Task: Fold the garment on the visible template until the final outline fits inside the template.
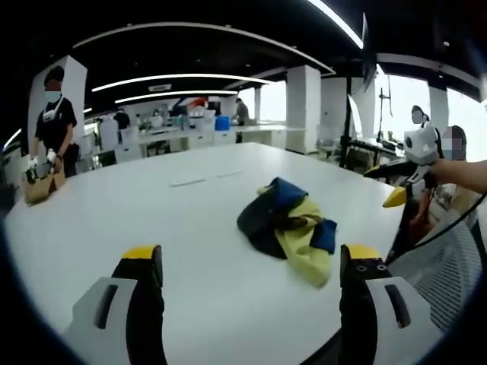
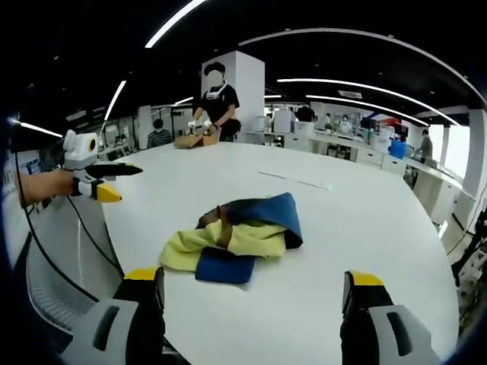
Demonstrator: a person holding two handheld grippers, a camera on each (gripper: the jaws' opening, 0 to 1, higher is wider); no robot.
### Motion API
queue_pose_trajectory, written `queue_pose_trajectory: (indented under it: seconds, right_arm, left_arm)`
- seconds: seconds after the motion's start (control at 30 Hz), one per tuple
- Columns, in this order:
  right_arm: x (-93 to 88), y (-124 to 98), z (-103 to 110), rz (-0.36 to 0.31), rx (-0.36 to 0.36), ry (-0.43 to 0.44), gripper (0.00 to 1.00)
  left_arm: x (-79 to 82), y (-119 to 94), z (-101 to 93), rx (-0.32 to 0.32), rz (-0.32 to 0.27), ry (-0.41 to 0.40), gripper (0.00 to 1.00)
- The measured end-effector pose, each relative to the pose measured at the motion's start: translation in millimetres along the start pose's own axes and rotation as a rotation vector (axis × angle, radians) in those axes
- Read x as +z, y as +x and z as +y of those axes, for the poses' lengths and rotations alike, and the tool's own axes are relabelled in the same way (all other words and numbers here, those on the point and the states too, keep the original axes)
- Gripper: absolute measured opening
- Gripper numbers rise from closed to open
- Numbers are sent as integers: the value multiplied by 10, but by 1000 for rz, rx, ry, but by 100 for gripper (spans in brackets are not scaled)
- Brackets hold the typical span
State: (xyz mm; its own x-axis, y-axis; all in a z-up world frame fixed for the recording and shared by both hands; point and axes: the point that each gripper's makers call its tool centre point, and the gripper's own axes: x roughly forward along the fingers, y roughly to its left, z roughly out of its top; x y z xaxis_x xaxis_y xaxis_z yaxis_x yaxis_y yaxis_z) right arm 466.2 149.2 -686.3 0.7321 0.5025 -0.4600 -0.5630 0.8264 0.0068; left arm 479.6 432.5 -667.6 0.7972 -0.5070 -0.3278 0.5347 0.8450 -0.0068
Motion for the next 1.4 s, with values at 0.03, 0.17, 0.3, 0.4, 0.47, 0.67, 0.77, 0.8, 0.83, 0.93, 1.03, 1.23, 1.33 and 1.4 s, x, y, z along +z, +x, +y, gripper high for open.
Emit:
queue_pose_trajectory:
  seconds: [0.03, 0.17, 0.3, 0.4, 0.47, 0.67, 0.77, 0.8, 0.83, 0.93, 1.03, 1.23, 1.33, 1.4]
  right_arm:
    - [0, -1, 0, -1, 0, 0, 97]
    - [-10, 4, 2, 2, 2, -2, 96]
    - [-8, 15, 12, 2, 6, -3, 96]
    - [-8, 22, 11, 2, 8, -3, 96]
    - [-11, 27, 14, 3, 11, -6, 95]
    - [-29, 66, 7, 13, 19, -12, 93]
    - [-20, 101, 3, 11, 25, -7, 91]
    - [-15, 115, 4, 11, 28, -7, 91]
    - [-5, 139, 5, 11, 31, -8, 91]
    - [26, 197, 9, 9, 43, -22, 89]
    - [66, 285, 18, 8, 62, -34, 87]
    - [93, 485, 79, 21, 111, -66, 84]
    - [133, 573, 74, 10, 127, -55, 79]
    - [165, 631, 56, 1, 130, -55, 75]
  left_arm:
    - [1, -4, 0, 1, -1, 0, 94]
    - [-6, -26, 14, 5, 0, 2, 93]
    - [-17, -35, 28, 5, 5, 9, 93]
    - [-12, -35, 24, 2, 8, 14, 92]
    - [-4, -26, 17, -4, 8, 19, 92]
    - [29, 24, -21, -37, -3, 21, 89]
    - [18, 62, -38, -50, 8, 32, 87]
    - [16, 73, -38, -51, 10, 36, 86]
    - [17, 89, -40, -54, 12, 43, 86]
    - [33, 132, -51, -63, 11, 52, 84]
    - [66, 208, -81, -81, 13, 69, 81]
    - [98, 384, -146, -122, 5, 89, 75]
    - [74, 475, -175, -143, 25, 110, 72]
    - [76, 534, -179, -150, 28, 123, 70]
